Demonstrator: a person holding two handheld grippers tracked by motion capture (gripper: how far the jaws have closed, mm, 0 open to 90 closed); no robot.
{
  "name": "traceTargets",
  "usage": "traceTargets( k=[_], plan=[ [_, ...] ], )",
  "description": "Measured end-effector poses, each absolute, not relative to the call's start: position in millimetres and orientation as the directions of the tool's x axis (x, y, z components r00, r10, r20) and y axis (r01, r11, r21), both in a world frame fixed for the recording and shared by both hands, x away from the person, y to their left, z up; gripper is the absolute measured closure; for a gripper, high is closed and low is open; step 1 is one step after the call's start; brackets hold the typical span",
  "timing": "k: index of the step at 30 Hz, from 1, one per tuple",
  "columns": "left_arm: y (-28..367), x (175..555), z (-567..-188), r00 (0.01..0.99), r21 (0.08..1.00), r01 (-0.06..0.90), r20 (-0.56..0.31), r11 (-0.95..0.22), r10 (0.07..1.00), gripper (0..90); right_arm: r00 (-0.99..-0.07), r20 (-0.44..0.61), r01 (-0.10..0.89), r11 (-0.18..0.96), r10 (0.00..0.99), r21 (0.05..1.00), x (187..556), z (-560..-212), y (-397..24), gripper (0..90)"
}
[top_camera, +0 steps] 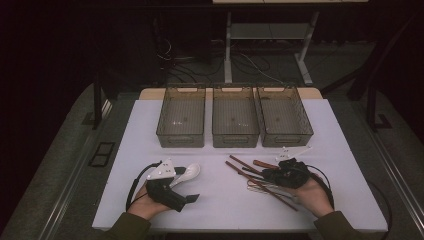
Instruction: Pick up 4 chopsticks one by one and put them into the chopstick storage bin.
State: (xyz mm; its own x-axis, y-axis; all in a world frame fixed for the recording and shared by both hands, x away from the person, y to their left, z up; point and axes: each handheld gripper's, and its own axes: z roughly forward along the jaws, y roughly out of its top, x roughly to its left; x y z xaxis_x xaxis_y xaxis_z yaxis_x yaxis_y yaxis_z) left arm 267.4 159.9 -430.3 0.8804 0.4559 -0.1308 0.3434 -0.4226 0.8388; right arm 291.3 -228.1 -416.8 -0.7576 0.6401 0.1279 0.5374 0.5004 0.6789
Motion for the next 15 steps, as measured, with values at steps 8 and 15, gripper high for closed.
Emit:
traceTargets(
  k=[8,15],
  plan=[
    [158.0,266.9,-432.6,0.886,0.830,0.343,-0.131,-0.440,0.444,0.0,-0.757,0.141,0.534,0.480,0.638,0.696,291.3,-410.1,-232.4,84.5],
    [157.6,266.9,-433.0,0.888,0.829,0.339,-0.127,-0.444,0.441,0.0,-0.763,0.142,0.523,0.472,0.631,0.710,291.3,-403.2,-232.5,84.6]
  ],
)
